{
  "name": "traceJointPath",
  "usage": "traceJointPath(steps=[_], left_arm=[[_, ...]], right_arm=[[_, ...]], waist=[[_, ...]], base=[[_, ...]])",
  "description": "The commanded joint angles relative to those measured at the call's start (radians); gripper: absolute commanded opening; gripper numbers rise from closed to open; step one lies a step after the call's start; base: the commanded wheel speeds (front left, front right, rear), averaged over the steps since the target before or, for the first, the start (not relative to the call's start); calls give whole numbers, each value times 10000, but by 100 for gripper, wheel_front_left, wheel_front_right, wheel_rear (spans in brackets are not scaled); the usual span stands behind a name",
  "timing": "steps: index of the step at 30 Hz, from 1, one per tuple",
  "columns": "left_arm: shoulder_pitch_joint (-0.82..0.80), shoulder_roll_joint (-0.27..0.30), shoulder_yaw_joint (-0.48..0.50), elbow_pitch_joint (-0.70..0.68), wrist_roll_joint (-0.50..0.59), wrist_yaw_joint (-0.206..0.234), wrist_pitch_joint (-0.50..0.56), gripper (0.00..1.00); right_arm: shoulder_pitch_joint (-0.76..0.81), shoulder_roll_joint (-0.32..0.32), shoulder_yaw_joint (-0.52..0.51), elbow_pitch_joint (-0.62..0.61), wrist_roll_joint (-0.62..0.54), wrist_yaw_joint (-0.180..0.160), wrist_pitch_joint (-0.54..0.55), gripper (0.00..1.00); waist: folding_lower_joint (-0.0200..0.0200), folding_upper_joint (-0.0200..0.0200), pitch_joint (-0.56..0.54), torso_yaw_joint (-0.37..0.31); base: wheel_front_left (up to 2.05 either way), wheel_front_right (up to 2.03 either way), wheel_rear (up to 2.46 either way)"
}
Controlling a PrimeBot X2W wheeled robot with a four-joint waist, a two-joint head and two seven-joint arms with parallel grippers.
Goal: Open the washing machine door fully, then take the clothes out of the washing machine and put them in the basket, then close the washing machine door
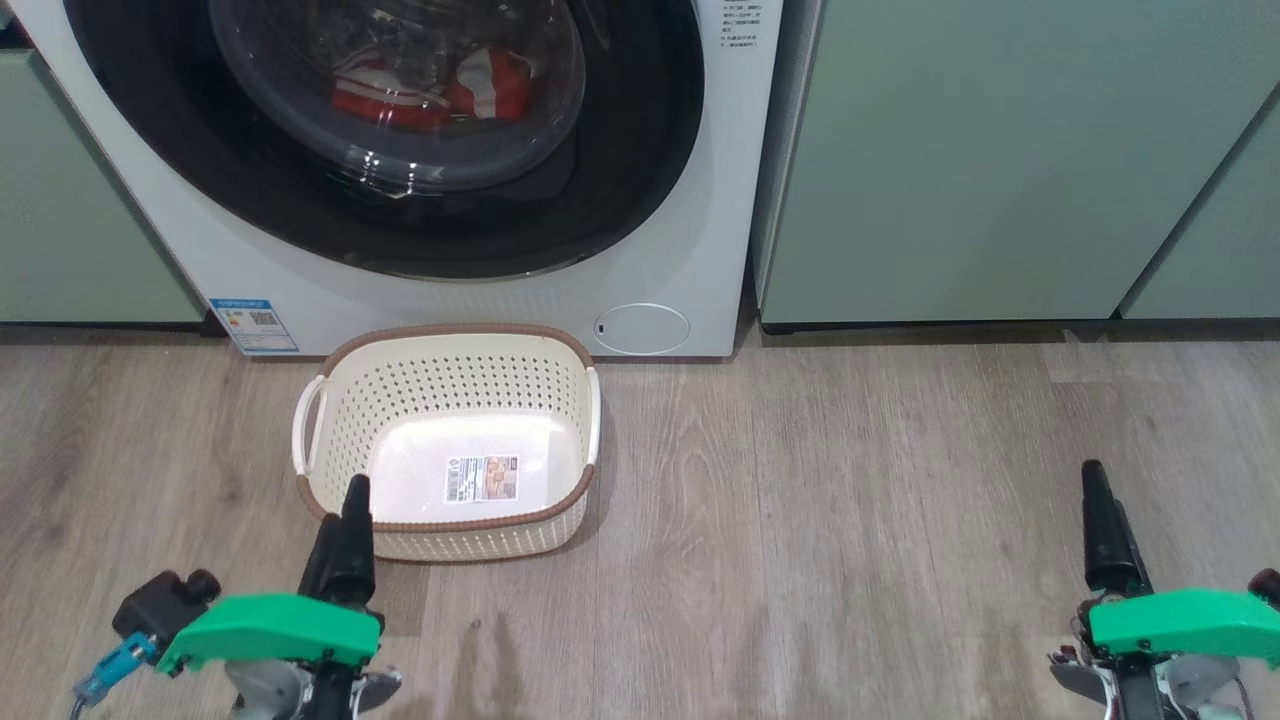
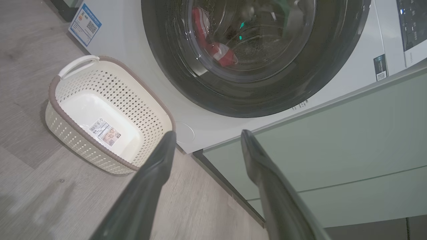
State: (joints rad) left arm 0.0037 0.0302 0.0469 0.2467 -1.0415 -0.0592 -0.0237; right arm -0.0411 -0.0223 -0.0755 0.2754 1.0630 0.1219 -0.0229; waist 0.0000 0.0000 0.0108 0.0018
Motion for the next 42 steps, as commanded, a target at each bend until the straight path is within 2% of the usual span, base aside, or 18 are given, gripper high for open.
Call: traceJointPath(steps=[1, 14, 42], left_arm=[[-566, 106, 76, -412, 378, 86, -130, 100], [-681, 149, -103, -729, 2282, 447, -513, 100], [-998, 602, -704, -1115, 5804, 1614, -1309, 100]], right_arm=[[-498, -137, 108, -434, -380, 37, -139, 100], [-647, -161, 270, -777, -2546, 46, -522, 100], [-922, -211, 573, -1393, -6473, 64, -1317, 100]], waist=[[0, 0, 3, 1], [0, 0, 13, -4], [0, 0, 31, 15]], base=[[0, 0, 0], [0, 0, 0], [0, 0, 0]])
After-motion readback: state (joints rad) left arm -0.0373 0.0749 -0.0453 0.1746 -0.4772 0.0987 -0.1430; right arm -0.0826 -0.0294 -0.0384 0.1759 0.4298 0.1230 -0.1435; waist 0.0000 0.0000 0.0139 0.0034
